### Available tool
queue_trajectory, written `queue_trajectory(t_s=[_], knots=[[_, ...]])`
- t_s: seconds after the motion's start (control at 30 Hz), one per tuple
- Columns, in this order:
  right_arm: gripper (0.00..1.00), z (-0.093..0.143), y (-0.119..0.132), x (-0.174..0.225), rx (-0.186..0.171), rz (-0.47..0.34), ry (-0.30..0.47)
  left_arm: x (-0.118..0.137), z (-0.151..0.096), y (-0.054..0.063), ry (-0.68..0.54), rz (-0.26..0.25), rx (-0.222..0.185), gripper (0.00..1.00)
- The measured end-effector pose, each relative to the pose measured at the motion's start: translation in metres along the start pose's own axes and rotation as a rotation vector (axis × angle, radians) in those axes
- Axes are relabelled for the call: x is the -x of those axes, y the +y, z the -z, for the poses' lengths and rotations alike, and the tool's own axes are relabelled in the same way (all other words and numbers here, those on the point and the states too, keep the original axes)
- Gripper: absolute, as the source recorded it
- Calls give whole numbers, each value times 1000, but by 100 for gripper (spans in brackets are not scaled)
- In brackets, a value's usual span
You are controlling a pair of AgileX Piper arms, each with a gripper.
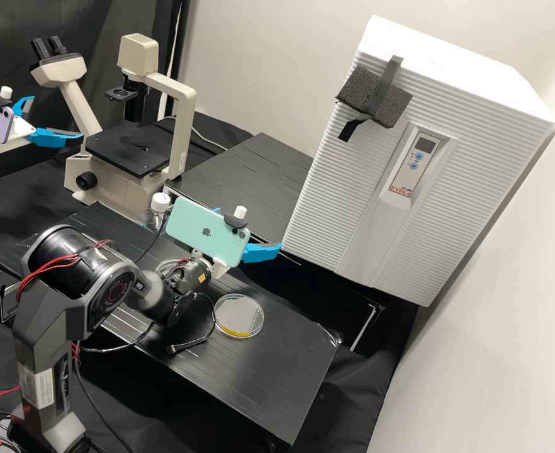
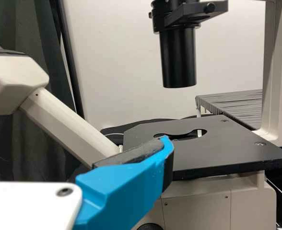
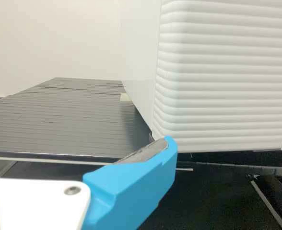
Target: Close the petri dish lid.
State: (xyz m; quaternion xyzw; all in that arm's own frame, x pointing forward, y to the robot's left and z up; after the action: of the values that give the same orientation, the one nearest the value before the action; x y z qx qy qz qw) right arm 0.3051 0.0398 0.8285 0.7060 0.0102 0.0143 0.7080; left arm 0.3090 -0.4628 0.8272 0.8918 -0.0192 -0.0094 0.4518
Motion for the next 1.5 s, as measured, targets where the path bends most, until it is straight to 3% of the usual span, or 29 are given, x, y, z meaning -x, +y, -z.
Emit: queue_trajectory(t_s=[0.37, 0.57, 0.8, 1.0, 1.5], knots=[[100, -4, 0, 5, 3, 1, -12, 0, 0, 0, 0, 0, 0, 100], [100, -16, 20, 35, 9, -89, -28, 0, 0, 0, 0, 0, 0, 100], [100, -26, 33, 79, -14, -195, -11, 0, 0, 0, 0, 0, 0, 100], [100, -36, 31, 103, 17, -184, -20, 0, 0, 0, 0, 0, 0, 100], [100, -52, 19, 138, 7, -122, -84, 0, 0, 0, 0, 0, 0, 100]])
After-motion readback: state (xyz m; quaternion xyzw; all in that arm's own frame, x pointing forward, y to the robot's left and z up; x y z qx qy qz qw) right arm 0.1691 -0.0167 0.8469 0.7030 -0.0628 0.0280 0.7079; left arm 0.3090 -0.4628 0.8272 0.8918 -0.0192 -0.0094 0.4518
